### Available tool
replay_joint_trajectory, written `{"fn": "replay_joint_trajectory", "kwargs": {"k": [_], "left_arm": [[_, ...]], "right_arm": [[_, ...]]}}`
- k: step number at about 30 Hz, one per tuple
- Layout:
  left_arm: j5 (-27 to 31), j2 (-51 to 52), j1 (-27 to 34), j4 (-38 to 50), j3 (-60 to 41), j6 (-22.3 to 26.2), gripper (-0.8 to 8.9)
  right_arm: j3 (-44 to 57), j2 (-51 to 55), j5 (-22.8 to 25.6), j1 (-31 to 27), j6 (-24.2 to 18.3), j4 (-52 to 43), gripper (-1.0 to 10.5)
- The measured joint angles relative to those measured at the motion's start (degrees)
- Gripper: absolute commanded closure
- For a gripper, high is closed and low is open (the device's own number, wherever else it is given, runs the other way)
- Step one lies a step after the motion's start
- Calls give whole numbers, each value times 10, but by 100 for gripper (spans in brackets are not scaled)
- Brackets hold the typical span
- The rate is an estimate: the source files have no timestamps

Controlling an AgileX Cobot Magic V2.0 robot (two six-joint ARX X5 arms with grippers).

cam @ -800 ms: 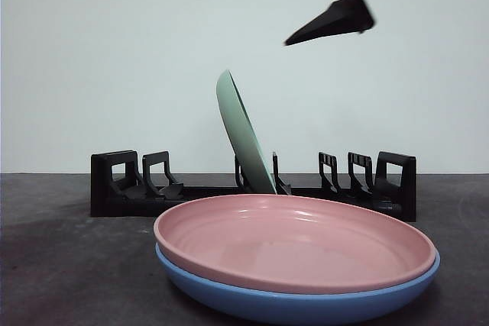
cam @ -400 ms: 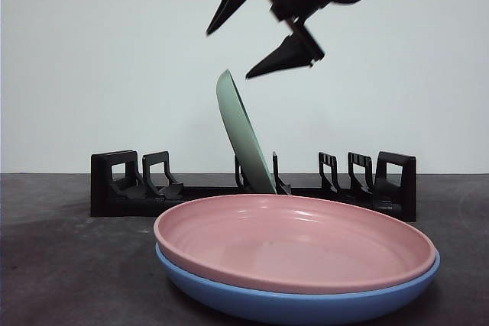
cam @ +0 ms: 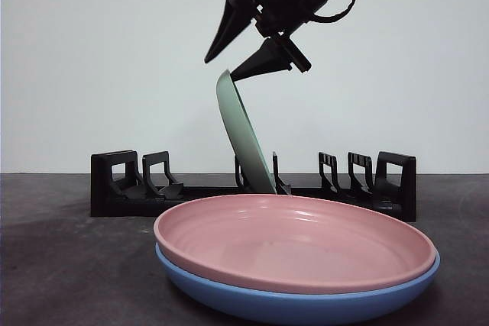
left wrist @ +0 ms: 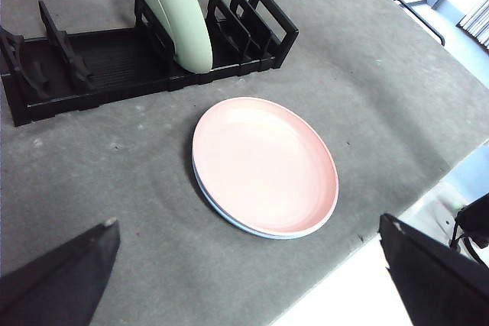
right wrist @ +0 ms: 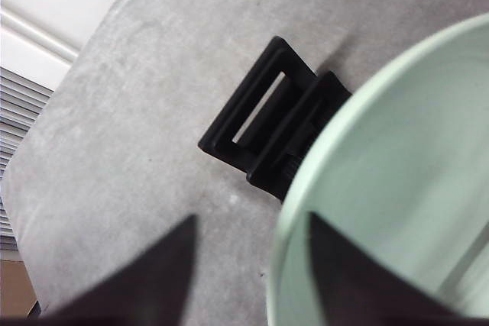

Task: Place the plate

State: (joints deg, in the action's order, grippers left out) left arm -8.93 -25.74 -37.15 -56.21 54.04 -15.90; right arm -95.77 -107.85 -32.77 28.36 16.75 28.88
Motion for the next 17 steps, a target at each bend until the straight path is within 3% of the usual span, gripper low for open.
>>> {"fn": "replay_joint_trajectory", "kwargs": {"k": [17], "left_arm": [[0,0,0,0,0,0,284]], "right_arm": [[0,0,47,0,28,1,938]]}}
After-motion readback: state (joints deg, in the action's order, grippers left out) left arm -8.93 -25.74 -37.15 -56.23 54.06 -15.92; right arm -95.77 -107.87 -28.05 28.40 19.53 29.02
